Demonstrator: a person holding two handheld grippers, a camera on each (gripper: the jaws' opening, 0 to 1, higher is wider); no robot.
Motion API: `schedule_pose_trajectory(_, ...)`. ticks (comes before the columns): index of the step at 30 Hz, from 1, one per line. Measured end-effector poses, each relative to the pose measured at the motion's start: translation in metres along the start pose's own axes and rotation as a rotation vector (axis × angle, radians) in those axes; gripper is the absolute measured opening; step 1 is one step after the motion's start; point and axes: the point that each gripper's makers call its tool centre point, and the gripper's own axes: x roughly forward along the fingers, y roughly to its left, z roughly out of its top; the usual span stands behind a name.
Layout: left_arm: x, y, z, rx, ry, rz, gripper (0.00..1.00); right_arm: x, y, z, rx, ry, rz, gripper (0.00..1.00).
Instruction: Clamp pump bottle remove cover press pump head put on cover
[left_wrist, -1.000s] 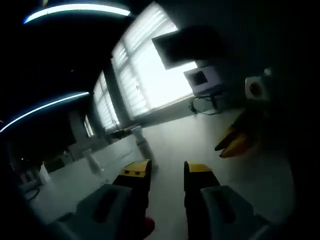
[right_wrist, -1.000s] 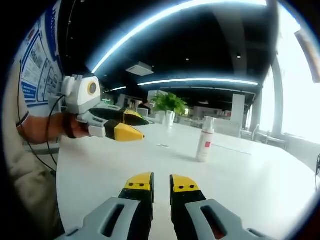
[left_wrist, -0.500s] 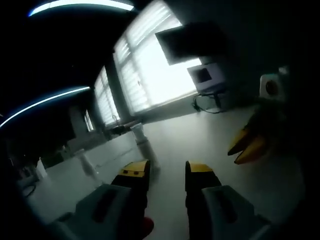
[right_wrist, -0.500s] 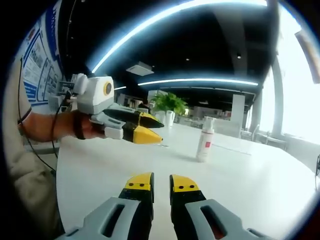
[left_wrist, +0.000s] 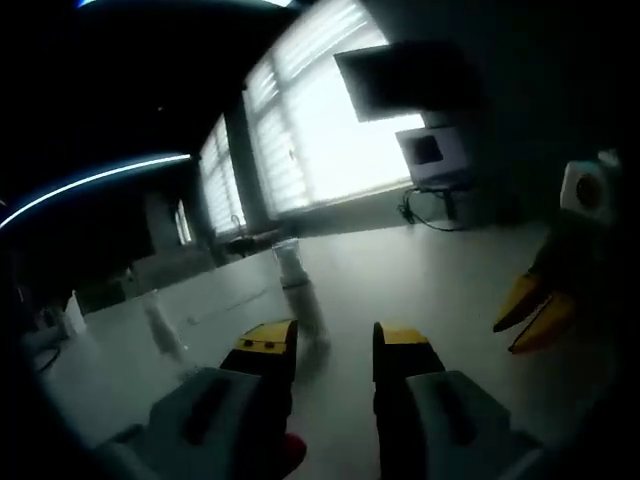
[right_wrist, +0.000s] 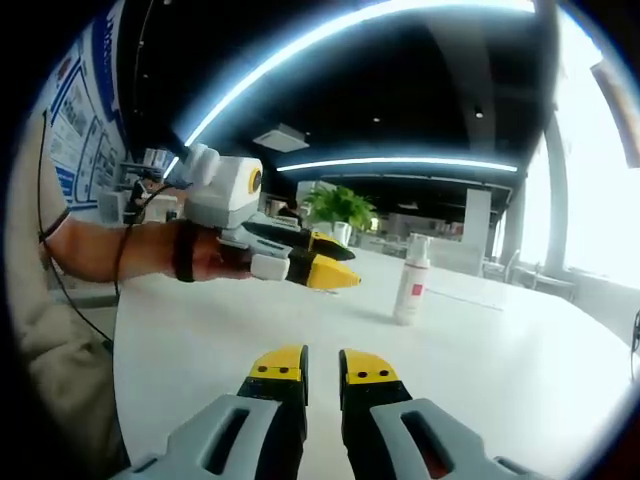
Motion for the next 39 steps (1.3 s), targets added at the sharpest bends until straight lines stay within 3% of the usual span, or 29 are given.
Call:
schedule_pose_trajectory(17, 0.028, 0.011, -0.003, -0.063, 0.015, 0.042, 0.22, 0.000, 0.000, -0.001, -0.001, 0.000, 0.006, 0.08)
schedule_pose_trajectory(32, 0.043, 0.007, -0.005, -0.085, 0.050, 0.064, 0.26, 0.000, 0.000, 0.000, 0.001, -0.003, 0.007, 0.08)
schedule_pose_trajectory(36, 0.052, 0.016, -0.009, -0.139, 0.053, 0.073, 0.27, 0.001, 0.000, 0.000, 0.001, -0.003, 0.008, 0.08)
schedule_pose_trajectory(39, 0.053, 0.010, -0.011, -0.188, 0.059, 0.055, 0.27, 0.001, 0.000, 0.000, 0.001, -0.003, 0.009, 0.08)
